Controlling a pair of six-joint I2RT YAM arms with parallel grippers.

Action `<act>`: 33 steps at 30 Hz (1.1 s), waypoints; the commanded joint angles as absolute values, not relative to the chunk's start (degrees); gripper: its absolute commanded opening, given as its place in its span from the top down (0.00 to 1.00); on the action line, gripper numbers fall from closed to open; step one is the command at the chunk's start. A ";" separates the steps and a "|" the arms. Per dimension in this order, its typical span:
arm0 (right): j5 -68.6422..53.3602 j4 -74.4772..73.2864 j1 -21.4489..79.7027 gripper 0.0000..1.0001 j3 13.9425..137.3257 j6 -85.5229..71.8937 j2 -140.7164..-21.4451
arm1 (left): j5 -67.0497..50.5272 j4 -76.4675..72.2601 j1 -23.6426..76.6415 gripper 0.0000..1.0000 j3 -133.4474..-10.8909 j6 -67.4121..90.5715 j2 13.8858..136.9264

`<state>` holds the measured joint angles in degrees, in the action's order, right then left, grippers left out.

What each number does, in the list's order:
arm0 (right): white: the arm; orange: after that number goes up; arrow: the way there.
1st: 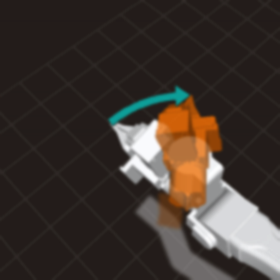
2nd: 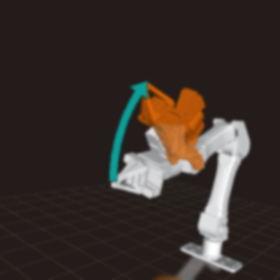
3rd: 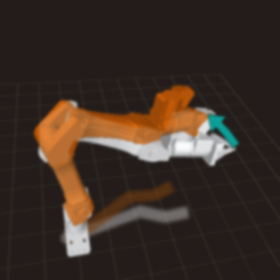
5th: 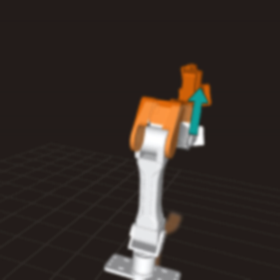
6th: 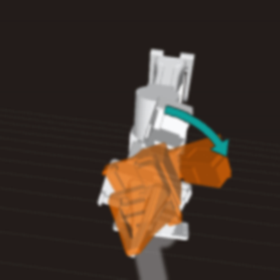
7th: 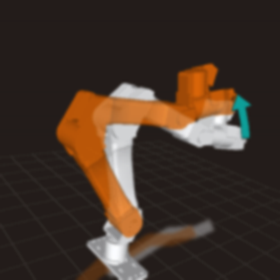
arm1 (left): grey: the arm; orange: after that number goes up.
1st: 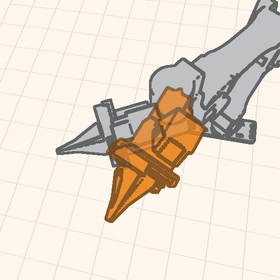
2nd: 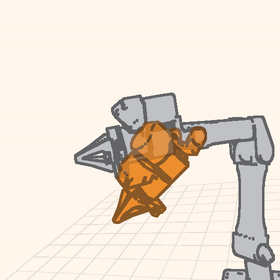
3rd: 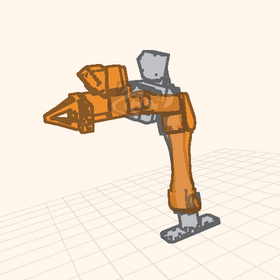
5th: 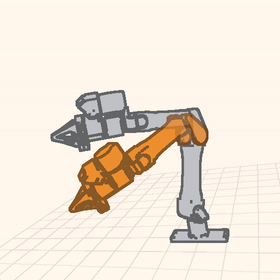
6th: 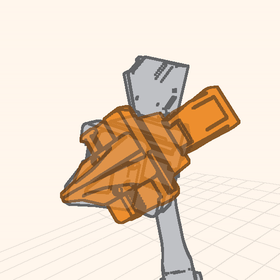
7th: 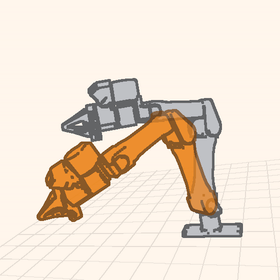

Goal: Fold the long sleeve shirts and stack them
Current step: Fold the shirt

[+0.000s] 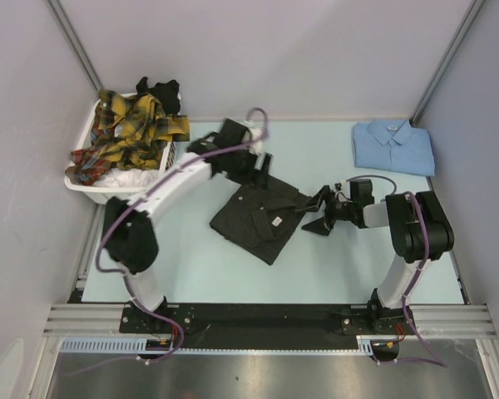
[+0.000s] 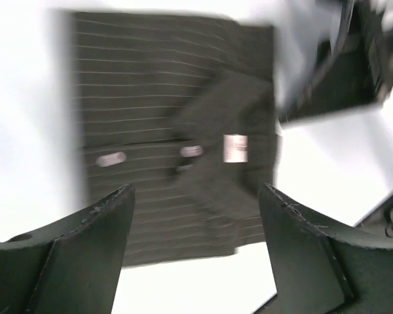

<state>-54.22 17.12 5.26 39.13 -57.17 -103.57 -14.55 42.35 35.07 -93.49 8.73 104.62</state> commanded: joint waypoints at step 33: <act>-57.30 -68.47 14.41 1.00 113.13 26.45 -149.07 | -38.58 18.56 9.49 0.39 -70.68 13.26 106.52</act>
